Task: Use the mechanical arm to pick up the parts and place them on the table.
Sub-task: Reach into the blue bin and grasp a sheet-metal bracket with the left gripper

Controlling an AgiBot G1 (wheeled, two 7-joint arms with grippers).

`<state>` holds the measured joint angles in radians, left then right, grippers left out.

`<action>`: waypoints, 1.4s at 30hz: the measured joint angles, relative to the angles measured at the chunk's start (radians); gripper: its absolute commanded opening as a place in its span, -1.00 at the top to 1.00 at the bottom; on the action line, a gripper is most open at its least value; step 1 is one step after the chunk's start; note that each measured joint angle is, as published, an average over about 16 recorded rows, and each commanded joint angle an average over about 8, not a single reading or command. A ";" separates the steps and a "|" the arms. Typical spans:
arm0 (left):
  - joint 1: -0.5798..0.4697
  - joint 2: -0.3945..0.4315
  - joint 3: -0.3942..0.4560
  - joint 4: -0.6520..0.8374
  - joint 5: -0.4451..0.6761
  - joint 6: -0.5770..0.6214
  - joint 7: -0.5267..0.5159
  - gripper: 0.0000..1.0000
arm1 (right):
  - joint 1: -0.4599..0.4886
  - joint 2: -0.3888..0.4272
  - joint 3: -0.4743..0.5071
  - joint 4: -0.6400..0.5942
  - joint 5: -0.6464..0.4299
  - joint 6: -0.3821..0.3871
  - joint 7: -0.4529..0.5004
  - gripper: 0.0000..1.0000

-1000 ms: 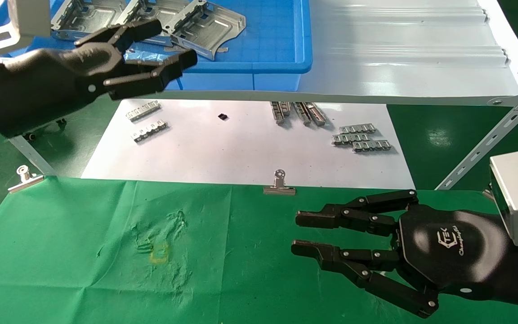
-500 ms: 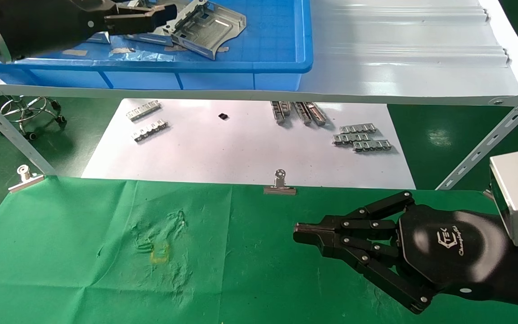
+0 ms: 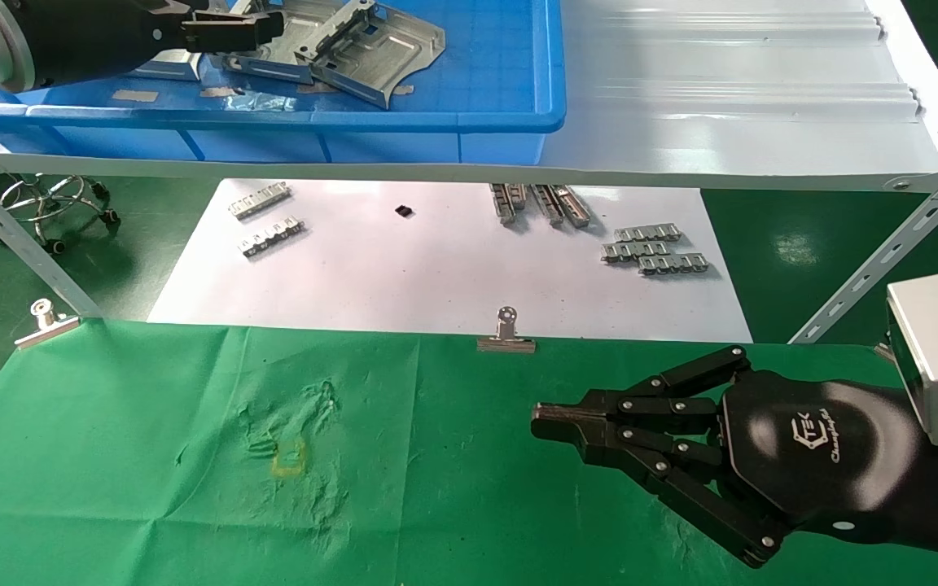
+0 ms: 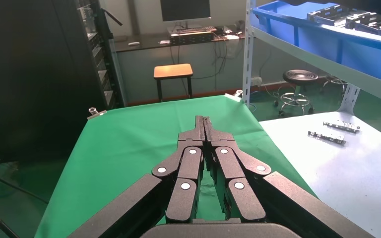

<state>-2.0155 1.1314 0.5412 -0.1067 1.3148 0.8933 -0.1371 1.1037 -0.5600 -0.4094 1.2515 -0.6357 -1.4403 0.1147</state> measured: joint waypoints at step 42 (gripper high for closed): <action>-0.005 0.082 -0.005 0.101 -0.001 -0.213 0.075 1.00 | 0.000 0.000 0.000 0.000 0.000 0.000 0.000 1.00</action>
<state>-2.0206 1.2135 0.5363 -0.0060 1.3141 0.6805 -0.0624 1.1037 -0.5599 -0.4095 1.2515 -0.6357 -1.4402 0.1146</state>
